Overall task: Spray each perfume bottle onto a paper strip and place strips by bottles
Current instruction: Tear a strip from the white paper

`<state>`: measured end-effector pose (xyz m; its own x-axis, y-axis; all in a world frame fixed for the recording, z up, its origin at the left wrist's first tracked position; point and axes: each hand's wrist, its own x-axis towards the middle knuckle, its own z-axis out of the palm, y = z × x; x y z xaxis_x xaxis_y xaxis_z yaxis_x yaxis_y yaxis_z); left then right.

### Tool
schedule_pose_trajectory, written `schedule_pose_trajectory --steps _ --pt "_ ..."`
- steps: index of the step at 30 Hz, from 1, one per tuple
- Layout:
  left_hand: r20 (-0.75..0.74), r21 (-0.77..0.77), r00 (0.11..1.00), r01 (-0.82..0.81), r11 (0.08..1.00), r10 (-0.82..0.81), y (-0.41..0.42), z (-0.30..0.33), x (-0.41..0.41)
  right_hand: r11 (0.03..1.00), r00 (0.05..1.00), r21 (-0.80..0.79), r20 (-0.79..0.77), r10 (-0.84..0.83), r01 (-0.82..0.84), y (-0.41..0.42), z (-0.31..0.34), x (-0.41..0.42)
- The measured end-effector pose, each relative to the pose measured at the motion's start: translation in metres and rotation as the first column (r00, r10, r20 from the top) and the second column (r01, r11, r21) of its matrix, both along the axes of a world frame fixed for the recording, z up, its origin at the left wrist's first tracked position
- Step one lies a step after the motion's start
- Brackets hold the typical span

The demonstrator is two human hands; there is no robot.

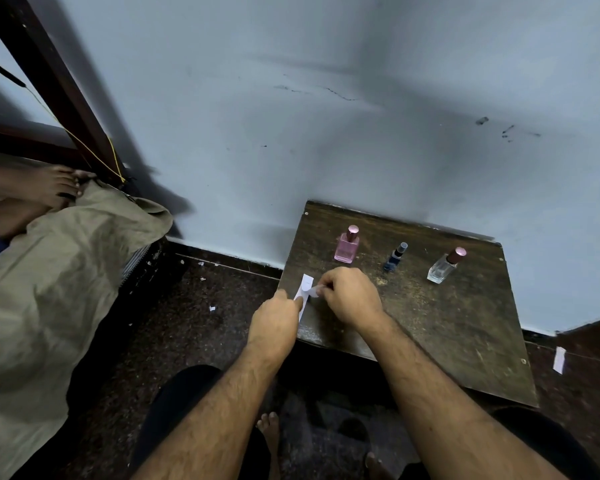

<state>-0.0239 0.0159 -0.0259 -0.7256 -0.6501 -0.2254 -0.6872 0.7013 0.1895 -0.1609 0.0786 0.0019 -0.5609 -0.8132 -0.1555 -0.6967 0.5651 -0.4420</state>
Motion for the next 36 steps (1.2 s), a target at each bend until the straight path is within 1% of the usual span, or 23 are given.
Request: schedule_pose_trajectory --steps 5,6,7,8,9,10,11,14,16,17,19,22,25,29,32,33,34,35,36 --pt "-0.008 0.018 1.000 0.001 1.000 0.000 -0.001 -0.001 0.001 0.987 0.994 0.125 -0.039 0.102 -0.097 -0.008 0.007 0.000" --pt "-0.012 0.020 1.000 -0.003 1.000 0.003 -0.001 -0.001 0.002 0.987 0.992 0.128 -0.068 0.105 -0.096 -0.011 0.014 -0.002" --pt "-0.015 0.025 1.000 -0.006 1.000 0.007 -0.001 -0.002 0.001 0.995 0.989 0.084 -0.131 0.064 -0.053 -0.016 0.025 -0.007" --pt "-0.019 0.027 1.000 -0.011 1.000 0.012 -0.002 -0.002 0.001 0.999 0.979 -0.036 -0.201 -0.043 0.036 -0.020 0.040 -0.015" --pt "-0.022 0.027 1.000 -0.015 1.000 0.016 -0.002 -0.002 0.000 0.975 0.956 -0.182 -0.242 -0.167 0.124 -0.026 0.056 -0.023" --pt "-0.030 0.024 0.999 -0.019 1.000 0.020 -0.002 -0.002 0.000 0.939 0.938 -0.303 -0.246 -0.244 0.165 -0.032 0.072 -0.029" --pt "-0.036 0.026 0.999 -0.023 0.999 0.024 -0.002 -0.002 0.000 0.923 0.934 -0.355 -0.255 -0.252 0.152 -0.038 0.085 -0.031" --pt "-0.071 0.054 0.996 -0.042 0.998 0.046 -0.003 -0.004 0.001 0.953 0.943 -0.300 -0.306 -0.128 0.033 -0.047 0.096 -0.023" --pt "-0.090 0.066 0.994 -0.061 0.996 0.067 -0.003 -0.005 0.001 0.965 0.949 -0.261 -0.303 -0.085 0.003 -0.041 0.089 -0.016" --pt "-0.109 0.090 0.989 -0.095 0.991 0.104 -0.003 -0.006 0.001 0.966 0.952 -0.259 -0.295 -0.080 0.001 -0.035 0.083 -0.015" --pt "-0.136 0.149 0.977 -0.144 0.978 0.165 -0.006 -0.005 0.003 0.962 0.958 -0.274 -0.272 -0.089 0.012 -0.025 0.073 -0.013" --pt "-0.122 0.127 0.984 -0.111 0.986 0.127 -0.009 -0.005 0.004 0.962 0.969 -0.272 -0.232 -0.086 0.021 -0.011 0.062 -0.007" --pt "-0.127 0.130 0.976 -0.158 0.979 0.174 -0.007 -0.002 0.002 0.957 0.970 -0.287 -0.218 -0.107 0.041 0.003 0.055 -0.005" --pt "-0.168 0.141 0.956 -0.218 0.966 0.241 -0.002 0.000 -0.001 0.950 0.968 -0.302 -0.205 -0.142 0.076 0.019 0.050 -0.005" --pt "-0.254 0.136 0.927 -0.247 0.959 0.275 0.001 0.002 -0.001 0.941 0.963 -0.327 -0.216 -0.160 0.083 0.032 0.045 -0.005" --pt "-0.306 0.168 0.902 -0.264 0.950 0.305 0.002 0.003 -0.001 0.937 0.961 -0.341 -0.221 -0.163 0.081 0.036 0.043 -0.005" --pt "-0.362 0.238 0.862 -0.282 0.929 0.354 0.005 0.006 -0.003 0.929 0.960 -0.361 -0.227 -0.165 0.074 0.040 0.042 -0.004" --pt "-0.414 0.360 0.803 -0.289 0.887 0.429 0.009 0.010 -0.006 0.921 0.958 -0.385 -0.234 -0.164 0.064 0.044 0.041 -0.003" --pt "-0.441 0.534 0.716 -0.275 0.799 0.541 0.013 0.013 -0.010 0.911 0.956 -0.409 -0.242 -0.163 0.052 0.049 0.040 -0.001"
